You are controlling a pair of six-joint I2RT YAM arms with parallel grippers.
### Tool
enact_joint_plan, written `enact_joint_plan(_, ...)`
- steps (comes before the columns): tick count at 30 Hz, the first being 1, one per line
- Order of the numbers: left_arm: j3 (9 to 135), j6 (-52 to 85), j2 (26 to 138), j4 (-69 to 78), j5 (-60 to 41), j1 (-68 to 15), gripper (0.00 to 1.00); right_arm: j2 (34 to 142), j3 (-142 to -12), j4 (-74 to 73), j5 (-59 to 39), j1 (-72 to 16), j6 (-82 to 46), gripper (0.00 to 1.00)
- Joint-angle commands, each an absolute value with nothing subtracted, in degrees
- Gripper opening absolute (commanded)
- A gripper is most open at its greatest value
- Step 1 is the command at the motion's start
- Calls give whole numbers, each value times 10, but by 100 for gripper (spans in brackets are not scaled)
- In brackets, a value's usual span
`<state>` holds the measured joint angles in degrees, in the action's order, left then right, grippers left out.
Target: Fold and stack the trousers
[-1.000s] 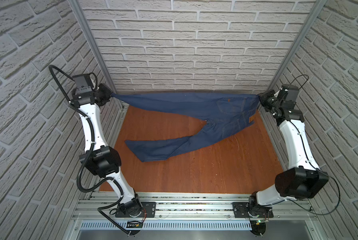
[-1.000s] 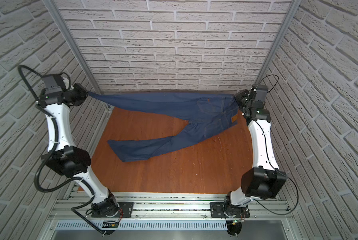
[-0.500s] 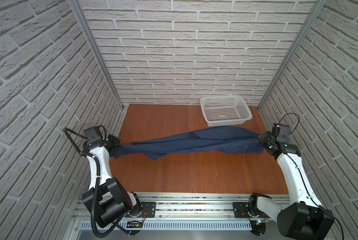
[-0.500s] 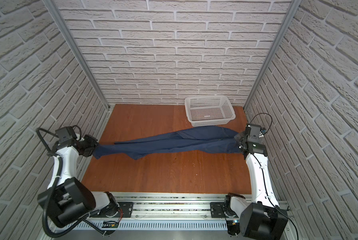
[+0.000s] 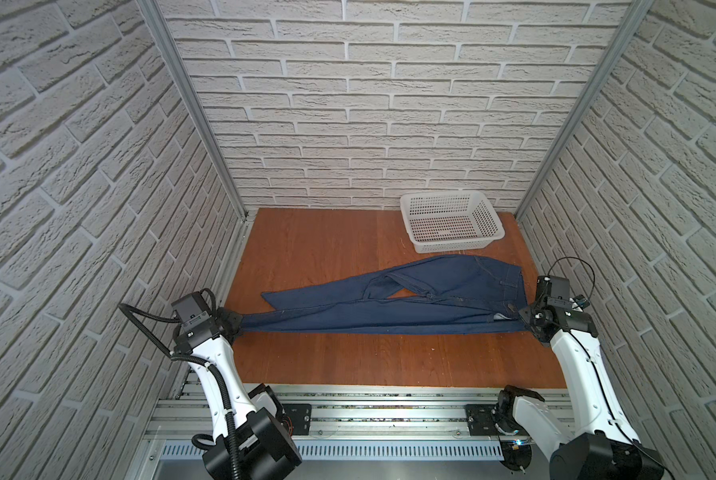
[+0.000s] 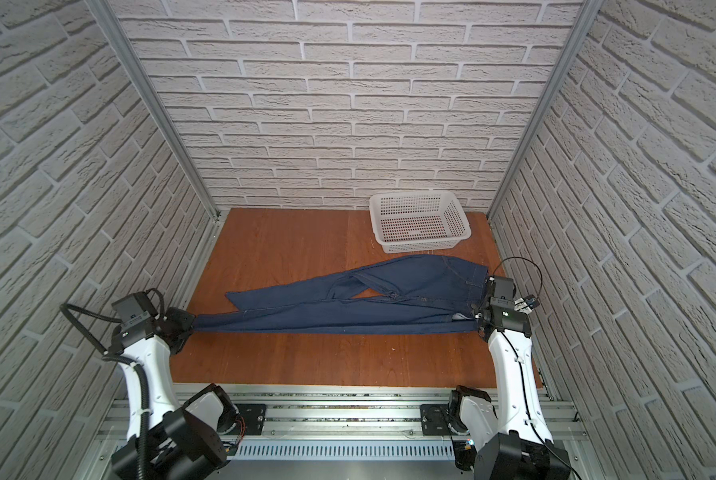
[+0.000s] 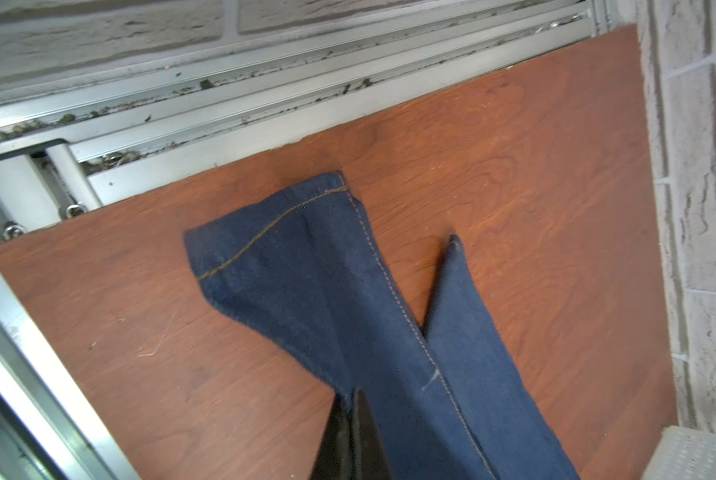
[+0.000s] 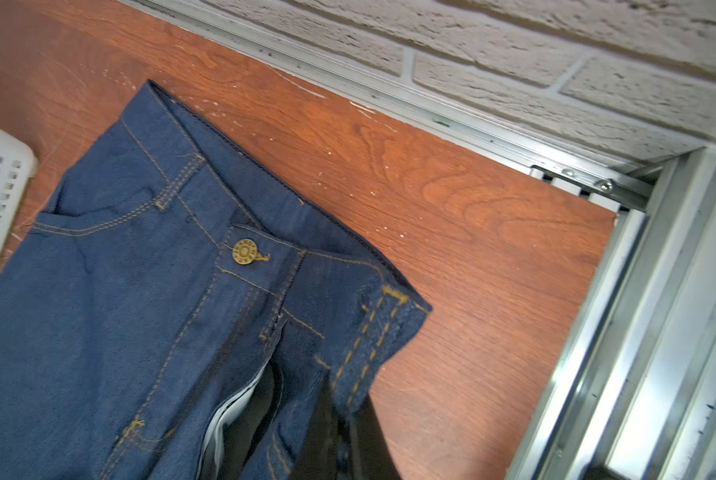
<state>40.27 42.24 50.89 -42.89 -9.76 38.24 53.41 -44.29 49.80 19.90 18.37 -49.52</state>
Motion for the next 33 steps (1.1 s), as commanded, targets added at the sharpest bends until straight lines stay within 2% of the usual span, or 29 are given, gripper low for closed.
enact_joint_plan(1, 402, 429, 481, -439, -58, 383, 0, 508, -433, 522, 249, 189, -513, 9)
enact_joint_plan(3, 404, 436, 470, -449, -44, 380, 0, 493, -427, 536, 252, 190, -518, 14)
enact_joint_plan(4, 404, 441, 466, -454, -40, 379, 6, 487, -426, 539, 253, 190, -519, 18)
enact_joint_plan(5, 404, 446, 461, -458, -38, 378, 17, 478, -424, 543, 253, 191, -518, 25)
enact_joint_plan(7, 404, 455, 449, -461, -41, 381, 39, 466, -424, 547, 254, 191, -517, 44)
enact_joint_plan(8, 404, 460, 443, -464, -44, 381, 45, 460, -425, 551, 255, 191, -516, 53)
enact_joint_plan(10, 406, 466, 430, -471, -40, 383, 55, 455, -430, 561, 259, 192, -517, 64)
enact_joint_plan(13, 415, 470, 418, -483, -38, 385, 69, 452, -444, 573, 266, 193, -519, 70)
enact_joint_plan(18, 439, 466, 421, -480, -71, 386, 72, 460, -465, 557, 225, 192, -531, 71)
enact_joint_plan(22, 454, 462, 482, -436, -134, 362, 71, 499, -475, 486, 80, 188, -529, 66)
enact_joint_plan(24, 475, 447, 535, -421, -120, 305, 71, 535, -471, 438, 19, 168, -541, 62)
enact_joint_plan(28, 519, 434, 631, -392, -89, 207, 71, 617, -496, 402, 29, 90, -543, 62)
enact_joint_plan(33, 573, 410, 728, -377, -81, 174, 71, 707, -502, 355, 18, 38, -535, 62)
